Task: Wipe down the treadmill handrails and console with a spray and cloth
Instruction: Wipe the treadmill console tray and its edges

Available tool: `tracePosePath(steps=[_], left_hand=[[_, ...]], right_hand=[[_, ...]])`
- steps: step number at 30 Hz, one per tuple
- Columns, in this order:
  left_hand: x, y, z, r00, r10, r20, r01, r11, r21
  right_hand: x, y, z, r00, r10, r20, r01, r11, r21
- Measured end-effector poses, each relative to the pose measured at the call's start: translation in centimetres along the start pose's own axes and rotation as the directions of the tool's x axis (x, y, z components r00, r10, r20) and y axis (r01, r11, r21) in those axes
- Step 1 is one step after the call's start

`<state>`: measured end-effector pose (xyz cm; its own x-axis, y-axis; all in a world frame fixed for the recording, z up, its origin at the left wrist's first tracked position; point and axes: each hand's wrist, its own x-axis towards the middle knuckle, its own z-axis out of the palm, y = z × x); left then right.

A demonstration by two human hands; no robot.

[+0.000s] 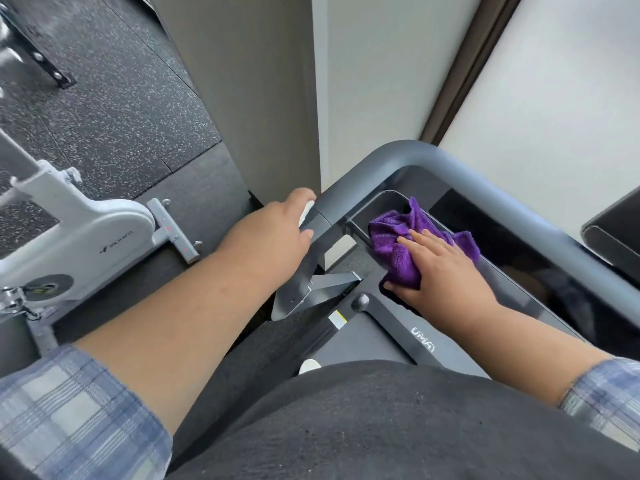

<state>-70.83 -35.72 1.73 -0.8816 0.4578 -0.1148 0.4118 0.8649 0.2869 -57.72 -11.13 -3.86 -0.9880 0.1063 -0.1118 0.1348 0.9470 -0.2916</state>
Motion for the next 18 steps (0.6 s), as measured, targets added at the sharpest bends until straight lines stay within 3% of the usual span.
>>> tracePosePath(steps=[6,9,18], left_hand=[[-1.5,-0.1,0.4,1.000,0.010,0.022,-0.009,0.999,-0.032],[1.1,1.9,0.7,0.996,0.084,-0.011,-0.085,0.996,-0.034],[11.2,9.2,1.5,0.980,0.173,0.094,-0.177,0.983,0.043]], right_hand=[[-0.1,-0.1,0.4,0.999,0.000,-0.038,0.000,1.000,0.010],[-0.1,-0.2,0.4,1.000,0.005,-0.028,-0.005,1.000,0.012],[0.0,0.0,0.4,1.000,0.025,-0.018,-0.024,0.998,0.053]])
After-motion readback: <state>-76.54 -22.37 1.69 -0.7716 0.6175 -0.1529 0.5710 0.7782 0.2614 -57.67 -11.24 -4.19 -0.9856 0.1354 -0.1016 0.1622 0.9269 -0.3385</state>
